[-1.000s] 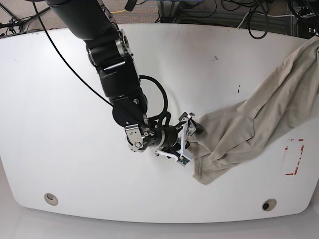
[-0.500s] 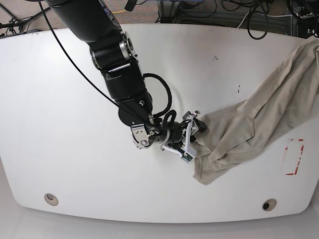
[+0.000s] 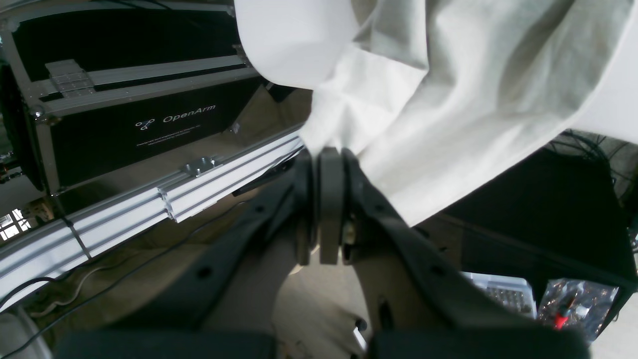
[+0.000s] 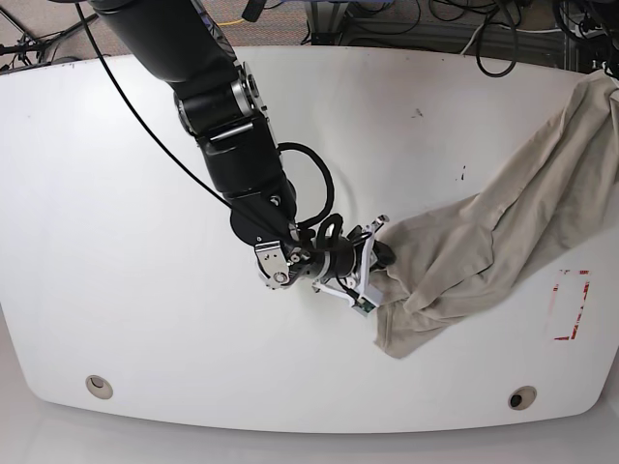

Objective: Fold the T-shirt properly
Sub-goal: 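Pull the T-shirt with the right gripper away from the left gripper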

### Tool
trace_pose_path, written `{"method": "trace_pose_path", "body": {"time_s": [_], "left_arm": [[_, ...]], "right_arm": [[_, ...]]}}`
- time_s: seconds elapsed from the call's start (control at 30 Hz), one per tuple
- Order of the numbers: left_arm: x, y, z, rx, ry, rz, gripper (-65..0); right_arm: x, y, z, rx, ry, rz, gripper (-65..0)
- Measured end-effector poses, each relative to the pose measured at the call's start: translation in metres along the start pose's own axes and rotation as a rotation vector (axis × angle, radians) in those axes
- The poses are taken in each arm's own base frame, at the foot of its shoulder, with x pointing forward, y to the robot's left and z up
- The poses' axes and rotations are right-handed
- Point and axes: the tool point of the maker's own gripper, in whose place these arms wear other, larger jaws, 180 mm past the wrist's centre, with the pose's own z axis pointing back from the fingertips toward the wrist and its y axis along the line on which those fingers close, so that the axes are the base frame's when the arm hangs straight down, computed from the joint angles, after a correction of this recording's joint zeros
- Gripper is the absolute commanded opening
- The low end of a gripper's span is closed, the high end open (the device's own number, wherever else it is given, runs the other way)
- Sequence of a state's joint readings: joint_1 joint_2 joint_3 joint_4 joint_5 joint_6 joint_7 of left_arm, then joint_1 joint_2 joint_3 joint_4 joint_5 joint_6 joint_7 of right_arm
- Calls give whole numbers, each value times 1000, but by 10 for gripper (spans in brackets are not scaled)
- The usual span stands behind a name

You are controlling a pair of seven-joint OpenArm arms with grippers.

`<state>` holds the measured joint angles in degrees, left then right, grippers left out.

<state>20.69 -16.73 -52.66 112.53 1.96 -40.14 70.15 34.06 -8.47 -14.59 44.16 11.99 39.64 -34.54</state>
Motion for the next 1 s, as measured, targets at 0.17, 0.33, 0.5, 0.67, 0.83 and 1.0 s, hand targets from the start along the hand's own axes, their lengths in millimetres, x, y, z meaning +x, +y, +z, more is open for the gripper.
{"method": "trace_pose_path", "body": {"time_s": [0.17,0.33,0.5,0.67,0.83,1.0], "left_arm": [[16,5,1,10,-45,17,-650],[27,13,3,31,-59,38,-650],[58,14,7,39,-120,2,-650],[91,3,11,11,-203,-28,-650],[119,-12,15,-9,-249,-81,-650],[153,-39,24,-61,-332,-146,-650]], "right_arm": [[-10,7,-2,7,-1,-11,-650],[-29,9,19,-34,57,47,-650],[-34,-7,65,-141,55,135,-650],[-55,-31,111,-264,50,68,-650],[-88,-61,160,-389,91,30,-650],[-114,-89,212,-518,110,-39,-650]]}}
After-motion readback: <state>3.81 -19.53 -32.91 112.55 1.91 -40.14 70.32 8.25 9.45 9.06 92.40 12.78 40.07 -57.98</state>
